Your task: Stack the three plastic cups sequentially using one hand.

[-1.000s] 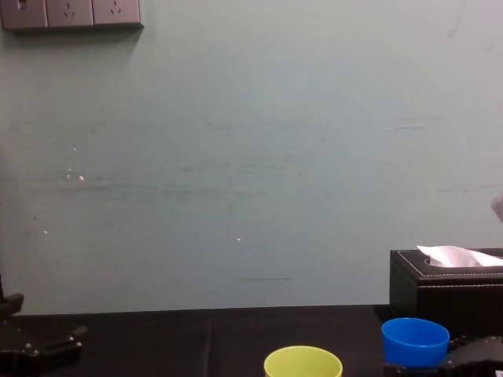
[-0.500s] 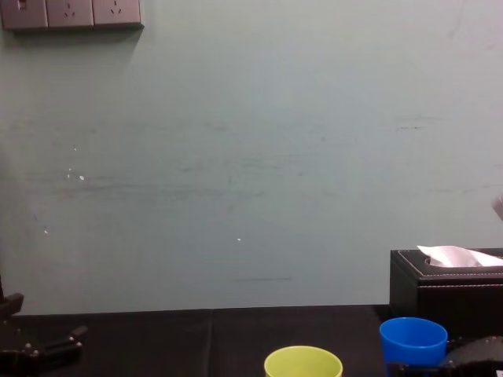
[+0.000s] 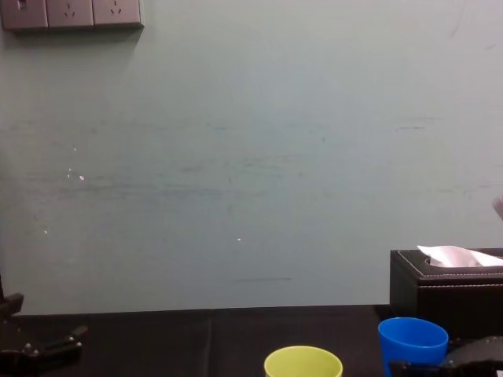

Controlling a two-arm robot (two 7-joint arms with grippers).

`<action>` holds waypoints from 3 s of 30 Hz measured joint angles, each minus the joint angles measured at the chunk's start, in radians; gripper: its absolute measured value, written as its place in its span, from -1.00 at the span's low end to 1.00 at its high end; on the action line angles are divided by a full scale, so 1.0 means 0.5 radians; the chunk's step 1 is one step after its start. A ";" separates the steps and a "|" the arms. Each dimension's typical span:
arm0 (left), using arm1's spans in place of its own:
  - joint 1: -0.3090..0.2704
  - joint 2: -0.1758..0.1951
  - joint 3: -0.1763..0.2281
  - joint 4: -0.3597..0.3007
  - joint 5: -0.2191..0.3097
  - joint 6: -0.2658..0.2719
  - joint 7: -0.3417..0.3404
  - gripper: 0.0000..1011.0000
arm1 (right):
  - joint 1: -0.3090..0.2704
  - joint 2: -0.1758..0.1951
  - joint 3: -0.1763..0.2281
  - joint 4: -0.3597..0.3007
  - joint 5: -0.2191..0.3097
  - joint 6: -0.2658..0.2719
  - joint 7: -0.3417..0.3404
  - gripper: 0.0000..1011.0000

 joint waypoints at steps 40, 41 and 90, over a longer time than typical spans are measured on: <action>0.000 0.000 0.000 0.000 0.000 0.000 0.000 1.00 | -0.133 0.159 0.123 -0.473 0.105 0.189 -0.026 0.41; 0.000 0.000 0.000 0.000 0.000 0.000 0.000 1.00 | -0.140 0.173 0.130 -0.512 0.116 0.205 -0.027 0.41; 0.000 0.000 0.000 0.000 0.000 0.000 0.000 1.00 | -0.074 0.241 -0.200 -0.906 0.254 0.300 0.016 0.41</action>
